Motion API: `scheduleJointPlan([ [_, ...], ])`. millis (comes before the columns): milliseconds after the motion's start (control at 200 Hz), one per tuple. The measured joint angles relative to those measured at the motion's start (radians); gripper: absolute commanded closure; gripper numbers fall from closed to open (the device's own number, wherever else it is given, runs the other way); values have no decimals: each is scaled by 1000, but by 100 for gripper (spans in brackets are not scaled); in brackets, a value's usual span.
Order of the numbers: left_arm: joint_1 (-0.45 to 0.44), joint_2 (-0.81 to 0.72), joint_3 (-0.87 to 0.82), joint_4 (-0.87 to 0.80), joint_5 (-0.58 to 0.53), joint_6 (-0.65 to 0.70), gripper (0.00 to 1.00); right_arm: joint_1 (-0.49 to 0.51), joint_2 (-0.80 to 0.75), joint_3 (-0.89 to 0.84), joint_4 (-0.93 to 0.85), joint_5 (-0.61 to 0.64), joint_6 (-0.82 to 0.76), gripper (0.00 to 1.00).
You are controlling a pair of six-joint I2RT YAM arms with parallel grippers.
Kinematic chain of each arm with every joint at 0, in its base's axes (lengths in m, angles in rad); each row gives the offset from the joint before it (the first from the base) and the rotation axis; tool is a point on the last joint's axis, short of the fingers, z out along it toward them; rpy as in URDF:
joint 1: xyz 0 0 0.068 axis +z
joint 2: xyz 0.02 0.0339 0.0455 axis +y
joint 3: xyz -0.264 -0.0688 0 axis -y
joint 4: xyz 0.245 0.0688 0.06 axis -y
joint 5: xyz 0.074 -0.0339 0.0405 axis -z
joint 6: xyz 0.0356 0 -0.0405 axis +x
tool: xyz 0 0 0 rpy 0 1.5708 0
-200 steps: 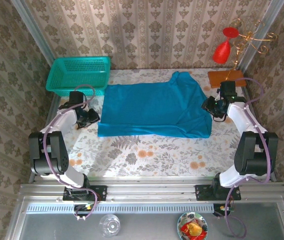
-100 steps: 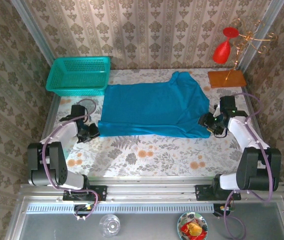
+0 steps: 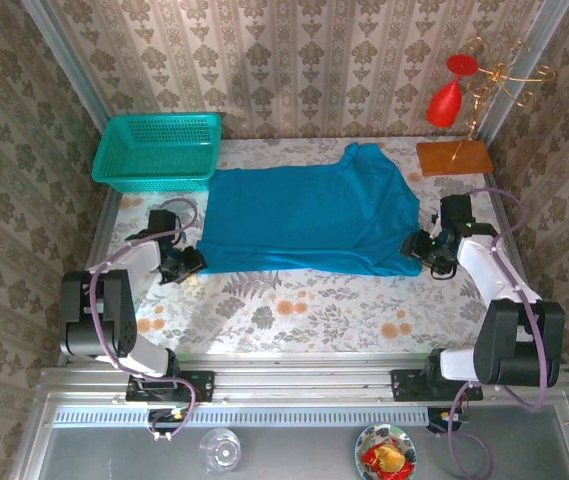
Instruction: Fold the inside-out t-shirt
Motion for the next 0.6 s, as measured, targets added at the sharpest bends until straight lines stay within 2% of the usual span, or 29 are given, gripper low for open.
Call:
scheduleJointPlan([
  [165,1,39,19,-13,-5,0,76,0,-20,-10,1,56,5,40],
  [350,-2,56,37,-20,-6,1,100,-12,-12,-50,2,80,23,43],
  [600,-5,57,40,-11,0,11,100,-21,96,-50,40,-3,23,50],
])
